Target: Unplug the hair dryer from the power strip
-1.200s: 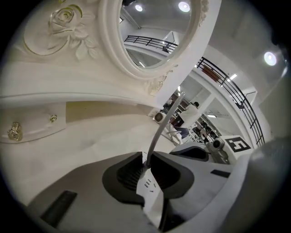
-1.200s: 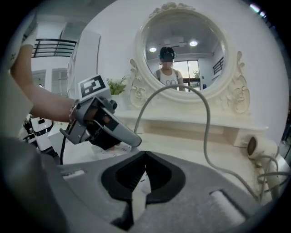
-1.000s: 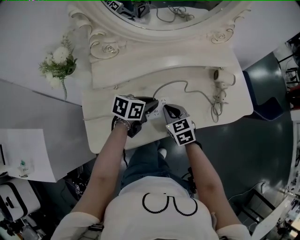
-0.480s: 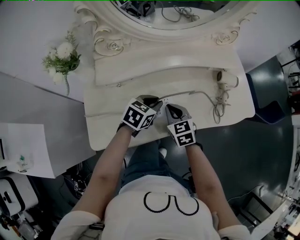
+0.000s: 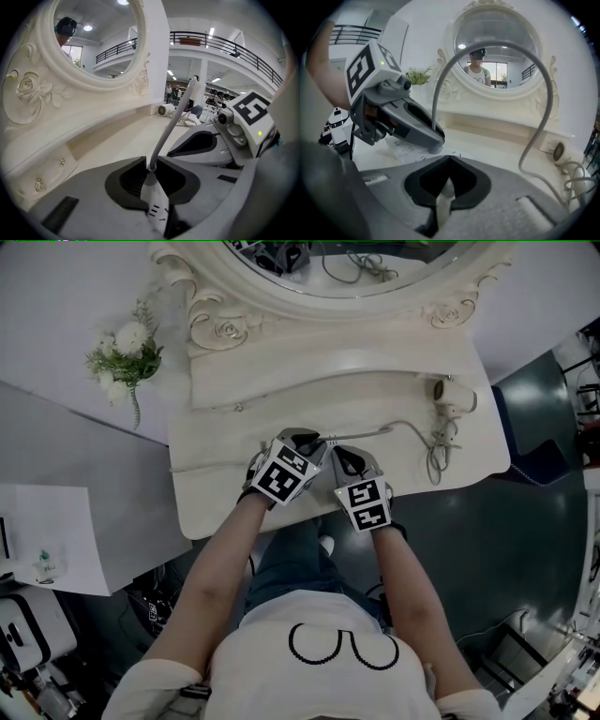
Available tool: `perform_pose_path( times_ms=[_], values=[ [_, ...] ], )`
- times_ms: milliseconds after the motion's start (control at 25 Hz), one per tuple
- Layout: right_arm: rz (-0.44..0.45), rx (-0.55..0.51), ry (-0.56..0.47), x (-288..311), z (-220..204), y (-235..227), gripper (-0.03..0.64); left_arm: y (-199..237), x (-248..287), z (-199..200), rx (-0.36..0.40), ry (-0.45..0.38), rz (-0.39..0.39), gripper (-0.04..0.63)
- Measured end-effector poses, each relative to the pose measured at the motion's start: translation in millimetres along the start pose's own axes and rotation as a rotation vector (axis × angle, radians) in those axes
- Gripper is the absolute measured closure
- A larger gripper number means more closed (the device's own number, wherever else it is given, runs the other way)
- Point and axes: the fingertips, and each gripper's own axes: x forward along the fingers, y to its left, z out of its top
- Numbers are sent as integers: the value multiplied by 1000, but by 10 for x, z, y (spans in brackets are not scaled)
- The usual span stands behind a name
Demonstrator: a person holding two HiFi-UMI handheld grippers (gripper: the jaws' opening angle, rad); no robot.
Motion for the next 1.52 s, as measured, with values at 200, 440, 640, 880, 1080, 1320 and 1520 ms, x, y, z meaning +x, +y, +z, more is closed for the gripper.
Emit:
perform_pose_path(
  times_ms=[200, 440, 640, 880, 1080, 1320, 1520],
  values=[
    [-33, -7, 5, 4, -3, 3, 618, 32, -88, 96, -271, -55, -47, 541],
    [-26, 20, -20, -14, -7, -17, 618, 11, -92, 122, -219, -17, -45, 549],
    [-29, 19, -24, -21, 0, -3, 618, -39, -126, 113, -126, -51, -3, 552],
    [-20, 21, -12, -8, -3, -3, 618, 8, -139, 133, -217, -51, 4, 554],
    [-22, 39, -11, -3, 4, 10, 618, -74, -161, 99, -36, -65, 18, 557],
    [3, 5, -7, 2, -1, 25, 618, 61, -182, 128, -349, -87, -58, 558],
    [0, 17, -7, -5, 11, 23, 618, -5, -206, 171, -163, -110, -8, 561]
  ],
)
